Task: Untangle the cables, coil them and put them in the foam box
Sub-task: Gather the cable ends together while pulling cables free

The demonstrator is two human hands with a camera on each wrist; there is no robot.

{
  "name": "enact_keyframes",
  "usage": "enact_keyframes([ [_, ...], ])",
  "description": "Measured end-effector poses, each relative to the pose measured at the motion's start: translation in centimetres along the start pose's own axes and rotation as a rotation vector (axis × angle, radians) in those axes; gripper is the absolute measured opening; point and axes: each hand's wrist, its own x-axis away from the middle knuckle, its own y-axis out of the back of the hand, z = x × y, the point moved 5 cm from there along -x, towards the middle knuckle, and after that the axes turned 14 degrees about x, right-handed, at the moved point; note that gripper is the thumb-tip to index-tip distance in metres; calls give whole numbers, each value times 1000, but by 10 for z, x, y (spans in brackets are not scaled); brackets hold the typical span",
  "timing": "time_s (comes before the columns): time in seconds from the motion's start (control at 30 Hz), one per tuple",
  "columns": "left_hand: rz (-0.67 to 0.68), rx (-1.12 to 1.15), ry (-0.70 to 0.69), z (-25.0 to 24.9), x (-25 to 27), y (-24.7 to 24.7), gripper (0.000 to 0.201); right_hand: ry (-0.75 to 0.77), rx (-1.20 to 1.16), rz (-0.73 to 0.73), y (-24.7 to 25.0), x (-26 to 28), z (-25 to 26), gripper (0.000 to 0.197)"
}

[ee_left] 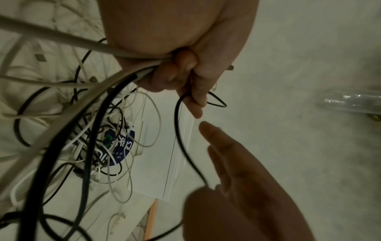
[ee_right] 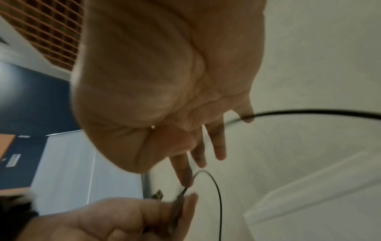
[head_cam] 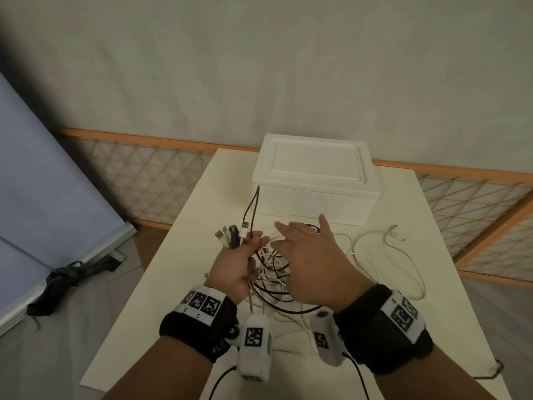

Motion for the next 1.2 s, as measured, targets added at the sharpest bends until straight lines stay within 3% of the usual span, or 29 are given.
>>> enact_keyframes([
  [0.07, -24, -1, -32, -4, -2, 6, 12, 26, 14, -92, 9, 2, 4, 70],
  [0.17, 31, 9, -47, -1, 1, -1, 15, -46, -189, -212, 12, -4, 6, 53],
  [0.33, 134, -19, -3, 12, 13, -17, 14, -252, -576, -142, -17, -15, 5, 25],
  [0.43, 146, -17, -9, 12, 16, -15, 15, -233, -663, -133, -28, -15, 5, 25],
  [0.53, 156, 74, 6, 3, 17, -16, 11, -123, -604, -121, -31, -9, 6, 18],
  [0.67, 172, 257, -11, -38, 3, -2, 20, -134, -489, 71, -62, 21, -30, 11],
  [0.87, 3, 270, -116, -81, -23, 53, 29, -536, -156, 459, -168, 113, -139, 20],
  [0.97, -49, 225, -107, -75, -31, 68, 29, -616, -44, 522, -180, 139, -157, 21],
  [1.07, -55, 232, -74, -43, -28, 56, 23, -635, 75, 326, -152, 108, -146, 28],
  [1.13, -23, 217, -39, -22, -23, 40, 20, -562, -79, 30, -117, 70, -121, 27],
  [1.2, 23, 150, -26, -7, -16, 24, 18, -379, -275, -201, -75, 33, -82, 22],
])
